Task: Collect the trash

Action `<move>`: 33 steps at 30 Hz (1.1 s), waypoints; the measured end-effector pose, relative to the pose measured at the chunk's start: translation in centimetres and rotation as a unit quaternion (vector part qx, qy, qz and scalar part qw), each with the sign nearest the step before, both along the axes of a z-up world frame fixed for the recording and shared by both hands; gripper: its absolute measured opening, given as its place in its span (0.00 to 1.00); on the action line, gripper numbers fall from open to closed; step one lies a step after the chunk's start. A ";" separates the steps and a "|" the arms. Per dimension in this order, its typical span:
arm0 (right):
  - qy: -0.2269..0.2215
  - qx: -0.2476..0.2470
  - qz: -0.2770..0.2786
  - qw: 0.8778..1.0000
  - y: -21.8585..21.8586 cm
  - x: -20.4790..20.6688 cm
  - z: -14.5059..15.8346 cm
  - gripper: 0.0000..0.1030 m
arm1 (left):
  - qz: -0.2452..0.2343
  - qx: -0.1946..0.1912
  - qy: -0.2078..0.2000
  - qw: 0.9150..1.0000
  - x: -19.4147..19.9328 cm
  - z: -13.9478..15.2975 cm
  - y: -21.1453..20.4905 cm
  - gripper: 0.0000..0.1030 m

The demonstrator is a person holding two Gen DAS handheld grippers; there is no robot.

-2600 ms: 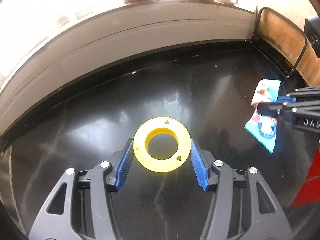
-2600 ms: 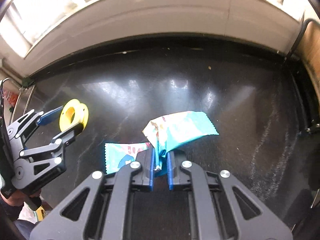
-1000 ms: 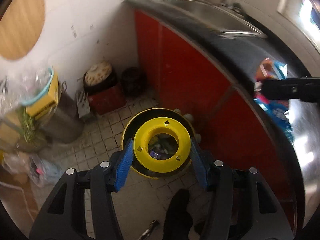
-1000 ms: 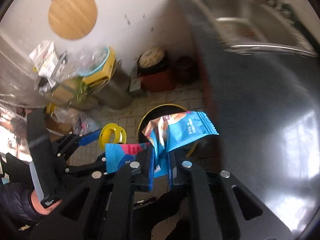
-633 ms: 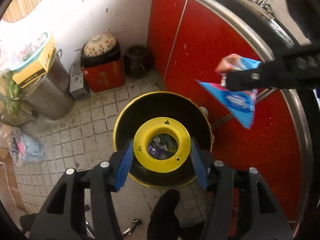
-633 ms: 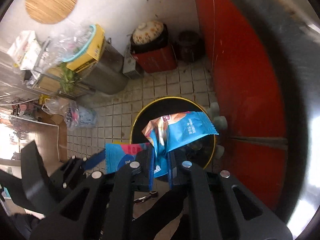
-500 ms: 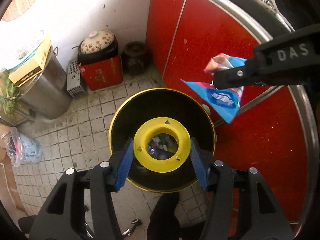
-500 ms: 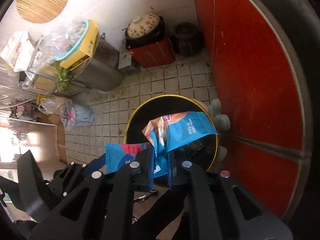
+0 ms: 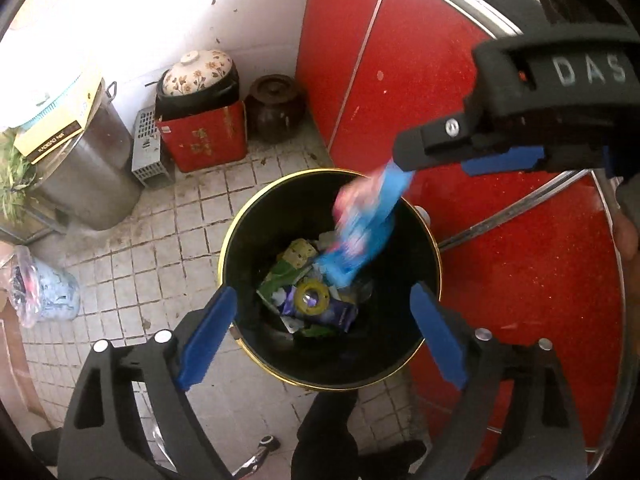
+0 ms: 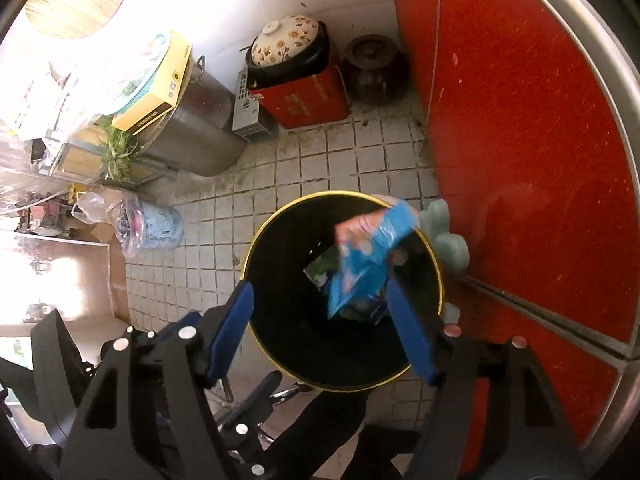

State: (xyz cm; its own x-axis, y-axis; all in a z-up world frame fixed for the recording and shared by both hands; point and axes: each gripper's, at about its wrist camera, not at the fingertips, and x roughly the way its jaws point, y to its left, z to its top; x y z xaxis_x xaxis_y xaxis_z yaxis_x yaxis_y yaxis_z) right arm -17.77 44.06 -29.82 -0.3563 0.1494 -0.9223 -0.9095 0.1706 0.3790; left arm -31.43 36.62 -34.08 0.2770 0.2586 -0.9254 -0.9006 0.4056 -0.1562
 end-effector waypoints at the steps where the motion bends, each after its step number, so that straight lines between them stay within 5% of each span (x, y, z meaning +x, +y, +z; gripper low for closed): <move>1: 0.001 -0.001 0.001 1.000 -0.1 0.0 0.1 0.67 | 0.000 0.001 0.001 1.000 -0.1 0.2 0.0 0.84; 6: -0.003 0.013 0.000 1.000 -1.4 0.1 2.6 0.68 | -0.003 0.012 0.001 1.000 -0.4 1.9 -0.7 0.85; 10: 0.008 0.044 -0.021 0.999 -3.9 1.4 8.0 0.74 | -0.016 0.030 0.030 0.999 -0.5 5.1 -1.7 0.88; 15: -0.022 0.120 -0.082 0.989 -13.0 6.7 18.4 0.87 | -0.065 0.076 0.066 0.993 0.8 12.0 -4.7 0.93; 19: -0.068 0.156 -0.179 0.969 -23.7 12.7 25.0 0.91 | -0.120 0.103 0.068 0.985 4.4 17.2 -7.8 0.94; 22: -0.118 0.163 -0.275 0.940 -33.2 17.0 28.6 0.92 | -0.181 0.122 0.036 0.975 8.9 20.9 -10.8 0.94; 25: -0.187 0.150 -0.369 0.898 -42.9 19.8 31.3 0.92 | -0.270 0.126 -0.011 0.955 14.8 24.3 -15.1 0.94; 29: -0.267 0.103 -0.490 0.823 -55.0 20.7 32.9 0.92 | -0.382 0.146 -0.059 0.911 22.2 28.2 -22.2 0.94; 33: -0.300 0.063 -0.597 0.741 -65.4 19.8 33.2 0.92 | -0.461 0.138 -0.089 0.872 27.4 30.6 -28.7 0.94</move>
